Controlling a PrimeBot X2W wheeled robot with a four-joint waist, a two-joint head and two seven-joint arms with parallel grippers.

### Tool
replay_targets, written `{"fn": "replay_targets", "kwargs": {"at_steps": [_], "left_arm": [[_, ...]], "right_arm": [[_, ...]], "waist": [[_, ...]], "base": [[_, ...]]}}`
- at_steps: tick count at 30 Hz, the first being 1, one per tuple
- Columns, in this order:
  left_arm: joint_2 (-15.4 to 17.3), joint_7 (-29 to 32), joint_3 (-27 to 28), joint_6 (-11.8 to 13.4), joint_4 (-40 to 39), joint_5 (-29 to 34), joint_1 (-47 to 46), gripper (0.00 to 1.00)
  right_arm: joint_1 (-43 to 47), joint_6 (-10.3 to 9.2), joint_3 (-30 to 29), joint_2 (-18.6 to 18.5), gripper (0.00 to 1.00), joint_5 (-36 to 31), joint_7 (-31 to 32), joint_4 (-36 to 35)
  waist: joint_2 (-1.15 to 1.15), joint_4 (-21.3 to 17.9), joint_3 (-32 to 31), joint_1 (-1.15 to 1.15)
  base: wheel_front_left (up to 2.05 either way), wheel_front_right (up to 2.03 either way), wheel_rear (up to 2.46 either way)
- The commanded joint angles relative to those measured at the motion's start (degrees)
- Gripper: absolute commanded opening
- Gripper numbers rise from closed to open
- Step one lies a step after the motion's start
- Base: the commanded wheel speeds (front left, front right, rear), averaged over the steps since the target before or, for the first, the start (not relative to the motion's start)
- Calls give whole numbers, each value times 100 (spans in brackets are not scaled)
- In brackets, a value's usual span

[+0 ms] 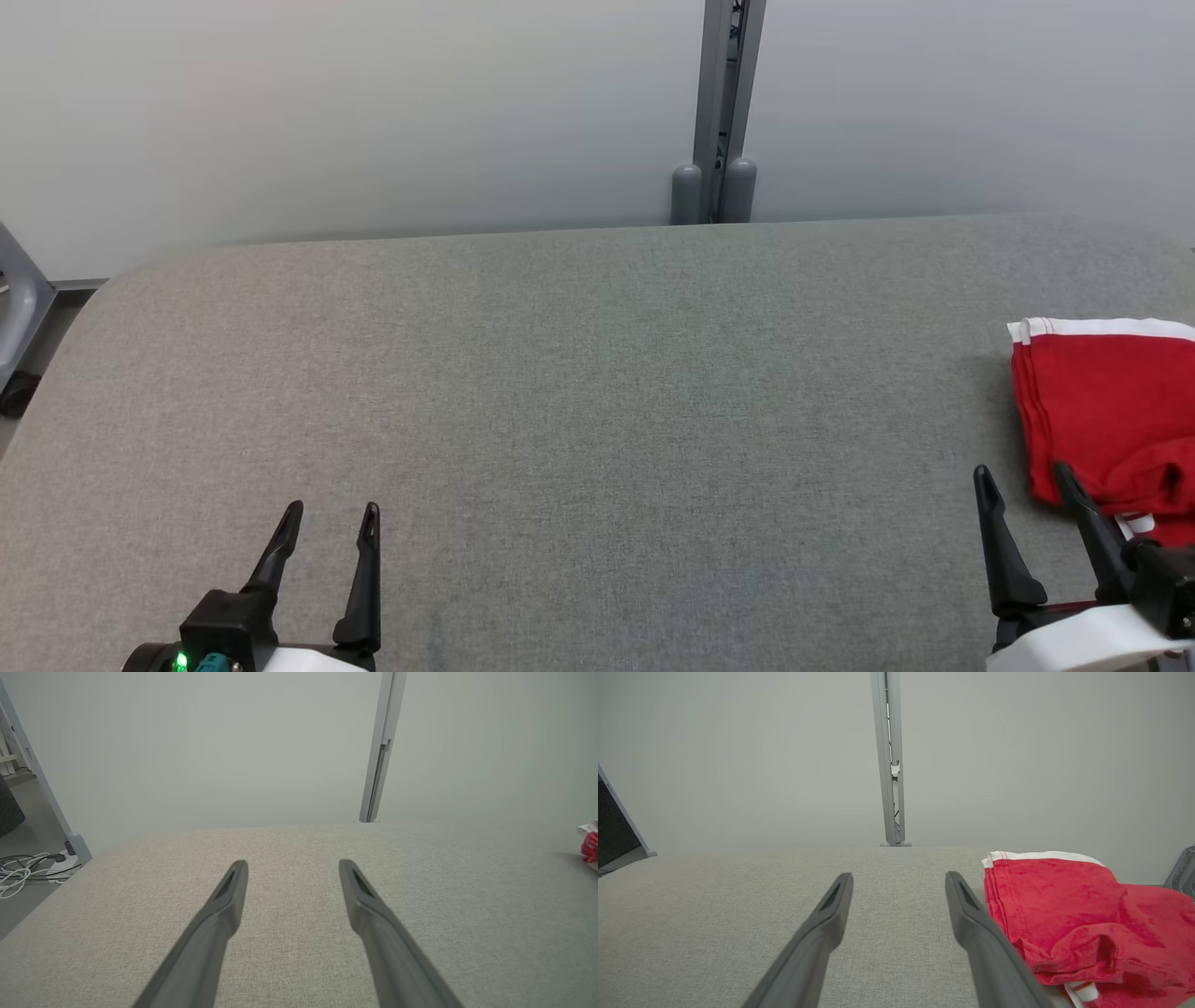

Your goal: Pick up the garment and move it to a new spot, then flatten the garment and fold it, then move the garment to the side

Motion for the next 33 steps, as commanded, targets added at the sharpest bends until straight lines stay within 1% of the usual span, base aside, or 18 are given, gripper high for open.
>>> {"fn": "replay_targets", "kwargs": {"at_steps": [1,14,33], "left_arm": [[37,-6,5,-9,-17,-17,29,100],[116,-29,65,37,12,-105,30,100],[131,-13,21,58,0,-201,58,100]], "right_arm": [[58,-2,-30,0,100,-76,27,-62],[241,-2,-10,44,100,-154,172,-377],[245,-2,-50,66,100,-102,164,-365]], "waist": [[0,1,-16,0],[0,-65,-29,0],[0,-8,-48,0]], "base": [[0,0,0],[0,0,0],[0,0,0]]}}
